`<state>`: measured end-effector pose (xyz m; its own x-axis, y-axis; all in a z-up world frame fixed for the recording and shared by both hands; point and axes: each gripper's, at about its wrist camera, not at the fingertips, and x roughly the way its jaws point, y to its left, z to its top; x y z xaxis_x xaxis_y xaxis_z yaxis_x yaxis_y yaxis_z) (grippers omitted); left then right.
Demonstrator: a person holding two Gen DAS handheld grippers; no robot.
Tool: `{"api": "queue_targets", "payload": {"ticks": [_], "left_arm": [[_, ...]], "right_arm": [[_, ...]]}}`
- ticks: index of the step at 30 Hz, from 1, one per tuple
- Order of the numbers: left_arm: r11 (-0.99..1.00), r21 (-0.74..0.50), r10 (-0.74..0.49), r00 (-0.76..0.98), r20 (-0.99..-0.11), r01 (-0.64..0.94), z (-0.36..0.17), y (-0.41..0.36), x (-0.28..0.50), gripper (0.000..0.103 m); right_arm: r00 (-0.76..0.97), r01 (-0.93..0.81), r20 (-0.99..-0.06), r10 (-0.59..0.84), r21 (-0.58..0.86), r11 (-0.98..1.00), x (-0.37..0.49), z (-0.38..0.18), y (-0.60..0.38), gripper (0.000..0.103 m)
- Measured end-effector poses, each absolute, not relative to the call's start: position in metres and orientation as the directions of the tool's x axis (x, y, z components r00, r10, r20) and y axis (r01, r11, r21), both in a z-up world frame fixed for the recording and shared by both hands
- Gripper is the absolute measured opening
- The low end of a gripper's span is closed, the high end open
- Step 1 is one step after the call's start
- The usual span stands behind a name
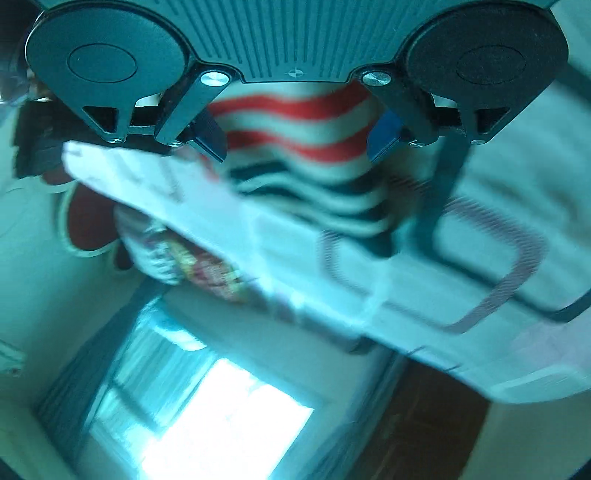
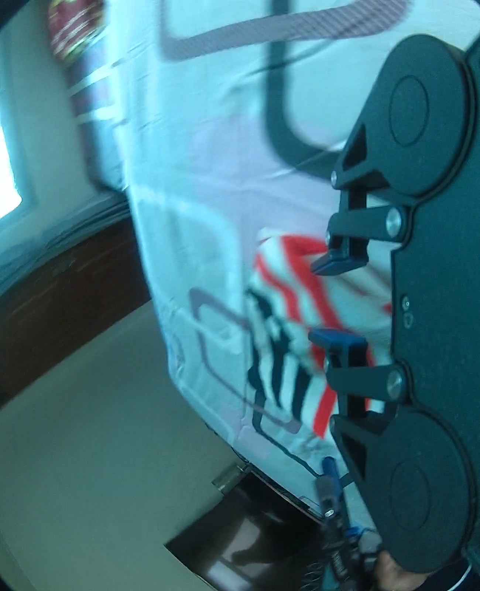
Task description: Fold small clothes
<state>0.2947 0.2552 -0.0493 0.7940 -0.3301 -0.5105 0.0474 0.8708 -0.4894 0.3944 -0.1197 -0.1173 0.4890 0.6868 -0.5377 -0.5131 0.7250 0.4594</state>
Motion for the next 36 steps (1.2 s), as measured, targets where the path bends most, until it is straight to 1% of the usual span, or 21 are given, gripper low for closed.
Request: {"api": "queue_targets", "payload": {"ticks": [1,3,5,7,9,13,15,17,19,21,22,24,26,27,28,29,30,32,34,35,36], "left_arm": [[0.867,-0.494,-0.354,0.78,-0.515,0.067,-0.049,0.25,0.305,0.082],[0.887,-0.456,-0.348,0.747,-0.566,0.068,-0.056,0.239,0.327,0.082],[0.903,-0.424,-0.336,0.723,-0.604,0.065,-0.066,0.231,0.341,0.082],[0.918,-0.394,-0.306,0.705,-0.64,0.041,-0.076,0.229,0.349,0.082],[0.937,-0.349,-0.274,0.696,-0.663,0.037,-0.082,0.226,0.345,0.082],[0.97,-0.233,-0.206,0.716,-0.667,0.062,-0.072,0.211,0.332,0.082],[0.978,-0.197,-0.18,0.746,-0.642,0.066,-0.06,0.208,0.314,0.082],[0.987,-0.156,-0.136,0.769,-0.625,0.048,-0.052,0.209,0.291,0.082],[0.985,-0.172,-0.13,0.785,-0.606,0.03,-0.05,0.213,0.267,0.082],[0.984,-0.178,-0.12,0.793,-0.598,0.014,-0.052,0.217,0.245,0.082],[0.984,-0.177,-0.111,0.794,-0.598,0.005,-0.054,0.219,0.237,0.082],[0.981,-0.193,-0.12,0.783,-0.61,0.0,-0.059,0.221,0.227,0.082],[0.979,-0.204,-0.133,0.776,-0.616,0.006,-0.065,0.22,0.221,0.082],[0.979,-0.205,-0.135,0.776,-0.616,0.008,-0.067,0.22,0.219,0.082],[0.978,-0.207,-0.138,0.776,-0.615,0.01,-0.068,0.22,0.218,0.082],[0.978,-0.206,-0.139,0.772,-0.62,0.011,-0.069,0.219,0.218,0.082],[0.979,-0.206,-0.144,0.766,-0.626,0.016,-0.071,0.22,0.219,0.082],[0.977,-0.213,-0.153,0.754,-0.639,0.018,-0.077,0.221,0.218,0.082],[0.972,-0.234,-0.164,0.749,-0.641,0.013,-0.082,0.223,0.217,0.083],[0.972,-0.235,-0.159,0.749,-0.643,0.005,-0.085,0.224,0.217,0.088],[0.972,-0.233,-0.151,0.746,-0.648,-0.005,-0.088,0.225,0.217,0.091]], "right_arm": [[0.484,-0.523,-0.543,0.686,0.449,0.725,0.399,-0.117,-0.112,0.032],[0.462,-0.551,-0.556,0.691,0.431,0.715,0.407,-0.121,-0.1,0.033],[0.458,-0.574,-0.594,0.661,0.37,0.73,0.412,-0.128,-0.087,0.026],[0.468,-0.581,-0.648,0.601,0.287,0.762,0.412,-0.135,-0.08,0.022],[0.469,-0.578,-0.649,0.599,0.287,0.764,0.413,-0.139,-0.082,0.022],[0.481,-0.577,-0.661,0.576,0.256,0.776,0.409,-0.131,-0.08,0.022],[0.508,-0.57,-0.642,0.575,0.25,0.782,0.396,-0.119,-0.089,0.027],[0.521,-0.584,-0.614,0.593,0.251,0.772,0.376,-0.107,-0.098,0.029],[0.514,-0.615,-0.594,0.619,0.248,0.749,0.351,-0.099,-0.106,0.032],[0.496,-0.654,-0.581,0.645,0.238,0.718,0.326,-0.095,-0.109,0.031],[0.48,-0.68,-0.577,0.66,0.23,0.696,0.315,-0.093,-0.108,0.028],[0.462,-0.743,-0.569,0.68,0.17,0.647,0.293,-0.093,-0.101,0.026],[0.473,-0.772,-0.597,0.648,0.073,0.632,0.281,-0.099,-0.092,0.022],[0.48,-0.768,-0.61,0.63,0.055,0.638,0.281,-0.103,-0.09,0.021],[0.485,-0.759,-0.619,0.618,0.054,0.649,0.283,-0.108,-0.091,0.016],[0.492,-0.743,-0.631,0.6,0.054,0.667,0.287,-0.112,-0.093,0.005],[0.499,-0.725,-0.641,0.583,0.06,0.686,0.29,-0.116,-0.096,0.0],[0.489,-0.701,-0.639,0.594,0.118,0.704,0.293,-0.123,-0.103,0.0],[0.494,-0.689,-0.639,0.59,0.126,0.713,0.292,-0.125,-0.104,0.0],[0.498,-0.686,-0.64,0.585,0.121,0.717,0.291,-0.126,-0.102,0.0],[0.5,-0.682,-0.642,0.58,0.121,0.721,0.291,-0.128,-0.101,0.0]]}}
